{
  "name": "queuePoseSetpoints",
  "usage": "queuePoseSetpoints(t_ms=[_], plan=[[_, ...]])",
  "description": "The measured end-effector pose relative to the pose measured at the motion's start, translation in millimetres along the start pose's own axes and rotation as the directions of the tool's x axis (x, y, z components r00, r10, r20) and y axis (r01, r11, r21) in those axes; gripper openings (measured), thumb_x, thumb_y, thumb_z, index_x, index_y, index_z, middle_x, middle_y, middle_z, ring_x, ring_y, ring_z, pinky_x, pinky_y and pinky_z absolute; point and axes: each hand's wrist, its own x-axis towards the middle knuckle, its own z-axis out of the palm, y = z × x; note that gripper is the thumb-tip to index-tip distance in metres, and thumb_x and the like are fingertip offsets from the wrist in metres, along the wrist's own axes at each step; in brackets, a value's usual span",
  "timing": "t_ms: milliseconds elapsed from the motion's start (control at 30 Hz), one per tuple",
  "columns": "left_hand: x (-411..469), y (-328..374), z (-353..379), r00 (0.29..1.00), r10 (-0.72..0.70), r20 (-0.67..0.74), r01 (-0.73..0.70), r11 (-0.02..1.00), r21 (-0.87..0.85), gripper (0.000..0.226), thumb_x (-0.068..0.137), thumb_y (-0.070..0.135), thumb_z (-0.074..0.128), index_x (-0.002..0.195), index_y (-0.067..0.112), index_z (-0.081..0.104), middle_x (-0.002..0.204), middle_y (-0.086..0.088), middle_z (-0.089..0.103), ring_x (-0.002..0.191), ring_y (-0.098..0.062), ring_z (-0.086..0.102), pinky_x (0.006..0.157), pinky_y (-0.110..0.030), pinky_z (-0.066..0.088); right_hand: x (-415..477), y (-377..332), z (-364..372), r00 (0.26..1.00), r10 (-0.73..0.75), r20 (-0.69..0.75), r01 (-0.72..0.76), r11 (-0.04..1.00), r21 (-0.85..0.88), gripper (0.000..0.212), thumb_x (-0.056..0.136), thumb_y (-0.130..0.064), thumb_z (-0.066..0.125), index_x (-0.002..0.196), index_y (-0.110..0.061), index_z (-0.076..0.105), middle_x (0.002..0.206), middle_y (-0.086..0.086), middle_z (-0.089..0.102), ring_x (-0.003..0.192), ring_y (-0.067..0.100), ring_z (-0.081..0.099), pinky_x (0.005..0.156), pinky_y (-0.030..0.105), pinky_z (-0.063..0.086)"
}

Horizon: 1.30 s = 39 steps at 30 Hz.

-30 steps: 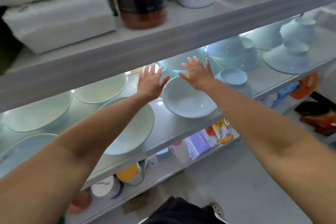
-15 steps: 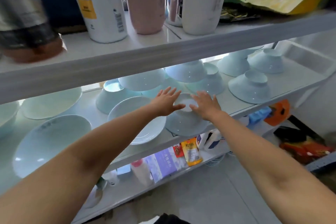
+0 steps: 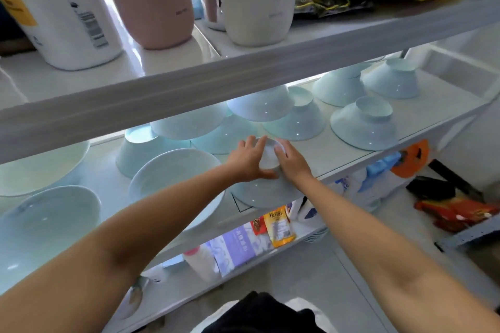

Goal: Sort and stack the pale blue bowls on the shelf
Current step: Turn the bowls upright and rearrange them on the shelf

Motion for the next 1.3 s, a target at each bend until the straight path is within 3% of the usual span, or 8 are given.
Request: queuePoseSetpoints(t_ms=[233,367,533,767,900,1067,1200,1300], plan=[[13,22,9,0.979,-0.158,-0.133,0.139,0.98,-0.143,0.107,0.065,0.06,0.074,0.148,0.027,0.017,0.143,-0.006,0.036,0.13,-0.029,0.031,0.101,-0.045,0.039,25,19,-32,0.986,0.077,0.149,-0.118,0.948,0.294,0.041,0.103,-0.034,0.023,0.106,-0.026,0.063,0.119,0.003,0.058,0.111,0.019,0.051,0.1,0.035,0.035],[22,35,-4,0.963,-0.233,-0.134,0.16,0.897,-0.412,0.106,0.066,0.049,0.08,0.149,0.027,0.018,0.141,-0.007,0.04,0.129,-0.03,0.035,0.107,-0.042,0.035,43,46,-72,0.962,0.059,0.265,-0.165,0.903,0.397,0.037,0.1,-0.027,0.036,0.119,-0.014,0.066,0.127,0.005,0.062,0.119,0.023,0.053,0.104,0.035,0.039],[20,60,-22,0.897,-0.437,0.064,0.23,0.338,-0.913,0.094,0.062,0.059,0.069,0.143,0.026,0.033,0.125,-0.005,0.051,0.109,-0.019,0.051,0.084,-0.033,0.046,53,68,-116,0.888,0.078,0.453,-0.375,0.694,0.615,0.04,0.1,-0.042,0.03,0.107,-0.021,0.064,0.113,-0.001,0.064,0.122,0.022,0.049,0.113,0.044,0.025],[15,64,-2,0.89,-0.306,0.338,0.295,-0.18,-0.939,0.065,0.083,0.07,0.044,0.122,0.02,0.056,0.129,-0.012,0.052,0.113,-0.03,0.051,0.091,-0.046,0.048,46,69,-121,0.73,-0.084,0.679,-0.501,0.61,0.614,0.057,0.091,-0.063,0.034,0.132,-0.029,0.052,0.131,0.003,0.058,0.121,0.026,0.053,0.099,0.052,0.046],[-7,72,-9,0.948,-0.154,0.279,0.241,-0.226,-0.944,0.024,0.083,0.034,0.058,0.089,0.015,0.071,0.083,-0.006,0.071,0.07,-0.02,0.069,0.058,-0.031,0.057,45,60,-114,0.803,0.041,0.595,-0.455,0.687,0.567,0.047,0.096,-0.05,0.037,0.129,-0.021,0.053,0.12,0.008,0.061,0.107,0.025,0.057,0.083,0.043,0.052],[-18,44,-14,0.852,-0.351,0.389,0.272,-0.338,-0.901,0.038,0.089,0.05,0.04,0.097,0.021,0.064,0.093,-0.006,0.065,0.087,-0.028,0.062,0.072,-0.041,0.055,45,37,-106,0.889,0.143,0.436,-0.323,0.87,0.372,0.029,0.096,-0.045,0.044,0.091,-0.021,0.061,0.088,0.004,0.064,0.076,0.02,0.06,0.064,0.034,0.051],[-24,31,-10,0.774,-0.528,0.35,0.155,-0.379,-0.912,0.061,0.098,0.056,0.013,0.11,0.017,0.059,0.101,-0.009,0.064,0.088,-0.025,0.059,0.072,-0.034,0.049,46,28,-91,0.897,0.152,0.415,-0.294,0.906,0.303,0.036,0.098,-0.041,0.042,0.107,-0.013,0.064,0.09,0.007,0.065,0.069,0.019,0.06,0.055,0.028,0.05],[-26,28,-10,0.664,-0.703,0.253,0.148,-0.209,-0.967,0.057,0.099,0.051,0.026,0.123,0.007,0.053,0.114,-0.014,0.06,0.093,-0.028,0.06,0.07,-0.034,0.051,46,24,-81,0.91,0.136,0.392,-0.237,0.945,0.224,0.04,0.097,-0.04,0.042,0.099,-0.008,0.066,0.095,0.014,0.067,0.075,0.025,0.062,0.059,0.031,0.05]])
